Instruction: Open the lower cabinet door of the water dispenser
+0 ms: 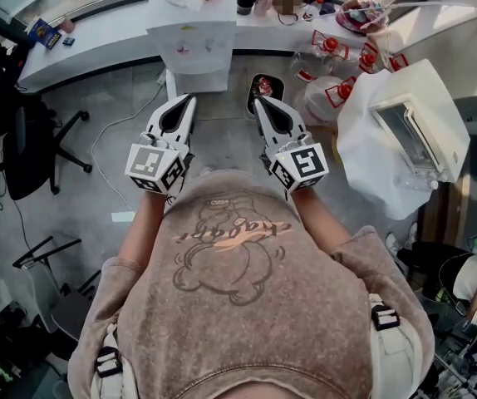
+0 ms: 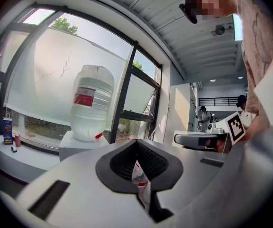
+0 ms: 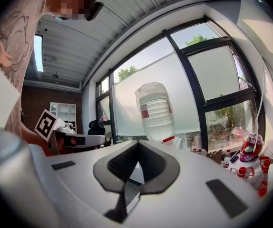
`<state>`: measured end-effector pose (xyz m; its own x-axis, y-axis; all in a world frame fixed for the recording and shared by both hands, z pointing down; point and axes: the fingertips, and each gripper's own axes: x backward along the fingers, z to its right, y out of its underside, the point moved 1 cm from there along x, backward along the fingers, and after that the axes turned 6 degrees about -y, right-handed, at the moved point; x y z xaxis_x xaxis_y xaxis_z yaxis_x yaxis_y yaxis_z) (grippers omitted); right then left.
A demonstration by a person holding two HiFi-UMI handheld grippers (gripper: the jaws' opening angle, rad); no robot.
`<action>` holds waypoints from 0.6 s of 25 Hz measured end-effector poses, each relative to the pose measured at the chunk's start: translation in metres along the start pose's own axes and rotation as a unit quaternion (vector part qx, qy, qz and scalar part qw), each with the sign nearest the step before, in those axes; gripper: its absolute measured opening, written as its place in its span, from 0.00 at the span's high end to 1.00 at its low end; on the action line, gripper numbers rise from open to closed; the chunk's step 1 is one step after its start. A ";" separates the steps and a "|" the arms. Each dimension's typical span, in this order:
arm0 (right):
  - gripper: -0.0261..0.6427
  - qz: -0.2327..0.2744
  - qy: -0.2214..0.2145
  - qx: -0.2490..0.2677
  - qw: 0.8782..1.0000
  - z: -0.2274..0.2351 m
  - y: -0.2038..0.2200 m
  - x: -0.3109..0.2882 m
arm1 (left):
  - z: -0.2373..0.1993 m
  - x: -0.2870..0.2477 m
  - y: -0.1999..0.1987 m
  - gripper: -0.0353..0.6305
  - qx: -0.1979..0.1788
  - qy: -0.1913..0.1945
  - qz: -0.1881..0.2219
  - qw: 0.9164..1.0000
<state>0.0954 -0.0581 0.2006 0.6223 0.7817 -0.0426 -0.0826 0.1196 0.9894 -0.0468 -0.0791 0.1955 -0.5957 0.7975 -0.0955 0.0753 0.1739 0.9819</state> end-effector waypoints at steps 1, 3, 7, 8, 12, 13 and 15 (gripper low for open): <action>0.95 -0.004 -0.001 0.000 1.000 0.001 0.004 -0.001 | -0.001 -0.001 0.004 0.92 -0.001 -0.001 -0.002 1.000; 0.95 -0.010 -0.005 -0.001 1.000 0.002 0.012 -0.004 | -0.003 -0.002 0.012 0.92 0.000 -0.002 -0.006 1.000; 0.95 -0.023 0.002 -0.001 1.000 0.005 0.025 -0.006 | -0.014 0.001 0.025 0.92 0.011 -0.022 -0.011 1.000; 0.95 -0.024 0.005 -0.003 1.000 0.007 0.027 -0.005 | -0.018 0.002 0.028 0.92 0.015 -0.029 -0.012 0.999; 0.95 -0.023 0.016 -0.013 1.000 0.010 0.033 -0.004 | -0.033 0.011 0.032 0.92 0.032 -0.057 -0.006 0.998; 0.95 -0.023 0.017 -0.015 0.999 0.010 0.034 -0.005 | -0.036 0.013 0.033 0.92 0.034 -0.061 -0.006 0.997; 0.95 -0.022 0.020 -0.016 0.999 0.011 0.034 -0.004 | -0.040 0.016 0.034 0.92 0.037 -0.068 -0.005 0.997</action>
<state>0.0987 -0.0636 0.2361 0.5950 0.7984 -0.0928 -0.0806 0.1741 0.9814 -0.0857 -0.0833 0.2342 -0.4828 0.8658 -0.1316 0.1314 0.2202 0.9666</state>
